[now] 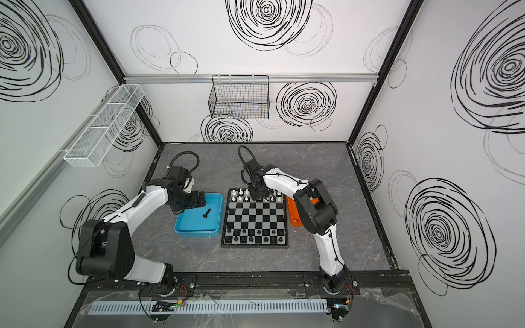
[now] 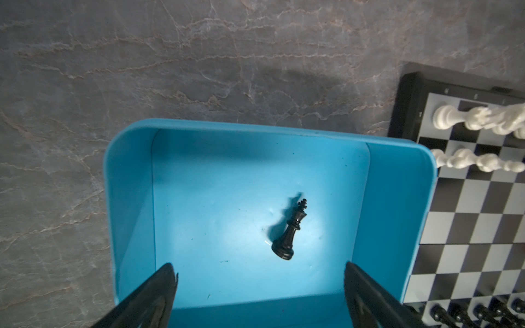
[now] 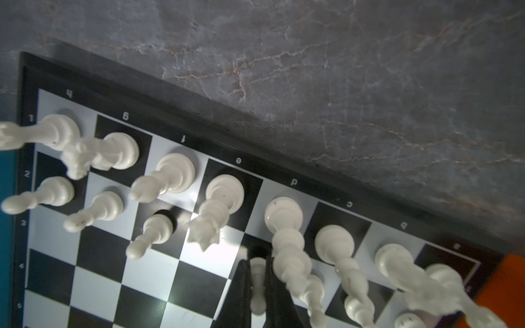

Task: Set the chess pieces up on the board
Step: 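Lower the white pawn onto its square and open the right gripper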

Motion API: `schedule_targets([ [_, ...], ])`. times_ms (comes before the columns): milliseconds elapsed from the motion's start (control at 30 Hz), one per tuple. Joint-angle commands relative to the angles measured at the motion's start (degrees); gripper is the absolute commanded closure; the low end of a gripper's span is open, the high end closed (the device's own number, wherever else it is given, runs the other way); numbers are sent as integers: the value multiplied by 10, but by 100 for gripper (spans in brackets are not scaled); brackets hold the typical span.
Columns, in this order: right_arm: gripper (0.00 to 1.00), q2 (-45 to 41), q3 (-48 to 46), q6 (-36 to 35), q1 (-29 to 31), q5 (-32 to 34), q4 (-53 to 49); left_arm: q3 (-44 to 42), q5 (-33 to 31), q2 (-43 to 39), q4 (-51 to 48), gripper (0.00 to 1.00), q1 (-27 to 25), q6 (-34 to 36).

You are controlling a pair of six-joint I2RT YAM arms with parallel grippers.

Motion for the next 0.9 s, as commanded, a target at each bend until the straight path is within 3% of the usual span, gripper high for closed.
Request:
schedule_targets([
  [0, 89, 6, 10, -1, 1, 12, -13, -2, 5, 4, 5, 5, 7, 9],
  [867, 80, 5, 3, 0, 2, 15, -15, -5, 4, -3, 4, 5, 7, 9],
])
